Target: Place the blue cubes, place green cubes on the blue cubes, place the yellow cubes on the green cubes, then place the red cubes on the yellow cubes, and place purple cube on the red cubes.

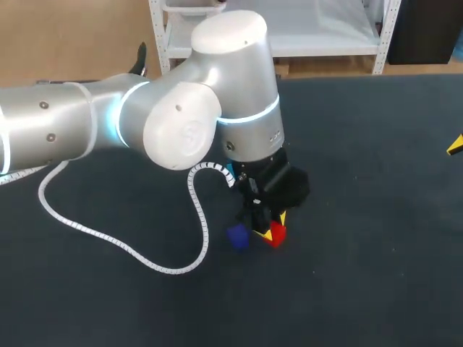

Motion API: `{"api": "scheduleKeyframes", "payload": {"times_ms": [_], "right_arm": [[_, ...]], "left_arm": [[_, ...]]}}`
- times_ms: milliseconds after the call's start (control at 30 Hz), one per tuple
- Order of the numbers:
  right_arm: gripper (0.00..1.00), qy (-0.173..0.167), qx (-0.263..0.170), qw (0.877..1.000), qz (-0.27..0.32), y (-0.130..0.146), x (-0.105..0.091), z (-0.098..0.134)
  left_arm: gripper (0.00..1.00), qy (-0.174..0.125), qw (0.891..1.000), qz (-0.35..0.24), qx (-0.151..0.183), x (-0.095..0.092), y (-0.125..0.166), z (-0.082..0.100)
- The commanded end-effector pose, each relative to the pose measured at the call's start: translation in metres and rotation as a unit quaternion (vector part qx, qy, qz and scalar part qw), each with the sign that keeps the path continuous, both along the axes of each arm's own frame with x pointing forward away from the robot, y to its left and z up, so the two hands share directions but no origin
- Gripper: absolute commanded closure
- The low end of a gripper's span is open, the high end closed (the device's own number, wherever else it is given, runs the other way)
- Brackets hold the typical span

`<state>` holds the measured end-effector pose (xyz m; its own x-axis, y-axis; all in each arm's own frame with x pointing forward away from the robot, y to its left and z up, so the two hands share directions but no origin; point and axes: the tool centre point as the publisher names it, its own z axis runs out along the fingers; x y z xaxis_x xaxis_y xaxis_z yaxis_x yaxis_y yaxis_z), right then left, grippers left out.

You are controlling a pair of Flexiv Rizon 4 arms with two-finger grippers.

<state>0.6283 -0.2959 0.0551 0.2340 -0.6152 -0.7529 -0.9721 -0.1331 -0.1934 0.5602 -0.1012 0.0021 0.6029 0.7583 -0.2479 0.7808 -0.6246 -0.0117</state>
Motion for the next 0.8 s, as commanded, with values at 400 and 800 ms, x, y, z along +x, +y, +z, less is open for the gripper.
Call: {"api": "scheduleKeyframes", "payload": {"times_ms": [400, 800], "right_arm": [[0.0, 0.0, 0.001, 1.0, 0.0, 0.0, 0.001, -0.001], [0.0, 0.0, 0.001, 1.0, 0.0, 0.0, 0.001, -0.001]], "left_arm": [[1.0, 0.033, 0.993, 0.11, -0.031, 0.025, 0.046, 0.065], [1.0, 0.005, 0.952, 0.305, -0.038, 0.088, 0.098, 0.114]]}}
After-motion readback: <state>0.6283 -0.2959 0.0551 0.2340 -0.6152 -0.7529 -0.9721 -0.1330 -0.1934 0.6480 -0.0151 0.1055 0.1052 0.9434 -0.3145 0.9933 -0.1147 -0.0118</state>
